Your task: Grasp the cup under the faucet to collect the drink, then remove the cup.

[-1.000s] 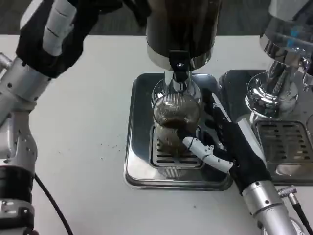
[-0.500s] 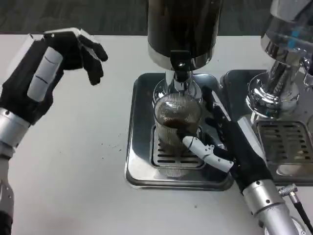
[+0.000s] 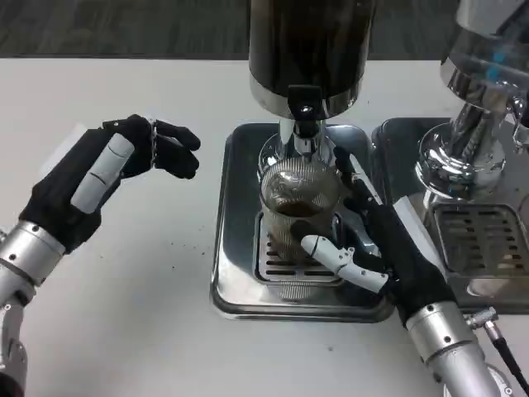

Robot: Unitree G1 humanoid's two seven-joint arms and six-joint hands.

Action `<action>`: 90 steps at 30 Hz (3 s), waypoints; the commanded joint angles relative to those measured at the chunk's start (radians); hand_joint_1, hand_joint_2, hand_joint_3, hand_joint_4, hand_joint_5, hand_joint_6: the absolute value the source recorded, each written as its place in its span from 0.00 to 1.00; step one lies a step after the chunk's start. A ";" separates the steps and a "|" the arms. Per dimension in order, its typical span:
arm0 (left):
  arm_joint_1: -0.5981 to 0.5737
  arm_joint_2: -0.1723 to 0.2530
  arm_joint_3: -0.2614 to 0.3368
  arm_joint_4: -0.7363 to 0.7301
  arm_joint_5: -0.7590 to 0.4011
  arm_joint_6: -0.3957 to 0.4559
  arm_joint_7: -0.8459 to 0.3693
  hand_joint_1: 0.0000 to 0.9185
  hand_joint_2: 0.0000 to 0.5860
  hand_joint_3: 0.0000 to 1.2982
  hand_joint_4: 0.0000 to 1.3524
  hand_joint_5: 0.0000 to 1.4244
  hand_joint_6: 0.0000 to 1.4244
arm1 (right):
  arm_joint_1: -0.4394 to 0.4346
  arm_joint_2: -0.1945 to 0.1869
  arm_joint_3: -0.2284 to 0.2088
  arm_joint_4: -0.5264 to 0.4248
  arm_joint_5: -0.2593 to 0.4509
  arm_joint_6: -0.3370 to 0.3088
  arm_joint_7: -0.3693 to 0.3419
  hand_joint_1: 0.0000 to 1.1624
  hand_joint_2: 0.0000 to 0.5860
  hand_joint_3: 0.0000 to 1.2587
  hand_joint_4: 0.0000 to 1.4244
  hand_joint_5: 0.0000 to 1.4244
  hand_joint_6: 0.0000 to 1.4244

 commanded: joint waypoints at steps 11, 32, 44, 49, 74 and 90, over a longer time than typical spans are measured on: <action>0.044 0.019 -0.011 0.017 0.017 -0.027 0.016 0.00 0.20 0.50 0.49 0.44 0.39 | -0.091 0.033 -0.004 0.137 0.007 -0.021 -0.021 0.52 0.38 0.00 0.00 0.00 0.00; 0.060 0.049 -0.015 0.030 0.027 -0.017 0.016 0.00 0.21 0.53 0.52 0.47 0.40 | -0.179 0.067 -0.005 0.366 0.006 -0.162 -0.088 0.54 0.38 0.00 0.00 0.00 0.04; 0.065 0.061 -0.015 0.033 0.028 -0.016 0.019 0.00 0.22 0.54 0.54 0.49 0.41 | -0.208 0.094 0.009 0.465 -0.032 -0.213 -0.182 0.59 0.38 0.08 0.10 0.11 0.13; 0.066 0.065 -0.015 0.033 0.027 -0.014 0.020 0.00 0.23 0.54 0.54 0.49 0.42 | -0.211 0.096 0.020 0.473 -0.061 -0.203 -0.219 0.61 0.37 0.13 0.15 0.17 0.19; 0.073 0.068 -0.020 0.035 0.034 -0.023 0.027 0.00 0.26 0.55 0.56 0.50 0.43 | -0.188 0.121 0.063 0.479 -0.166 -0.191 -0.466 0.68 0.35 0.34 0.42 0.49 0.67; 0.073 0.061 -0.021 0.035 0.037 -0.025 0.023 0.00 0.29 0.54 0.55 0.51 0.43 | -0.155 0.122 0.067 0.463 -0.217 -0.244 -0.631 0.69 0.34 0.42 0.49 0.60 0.82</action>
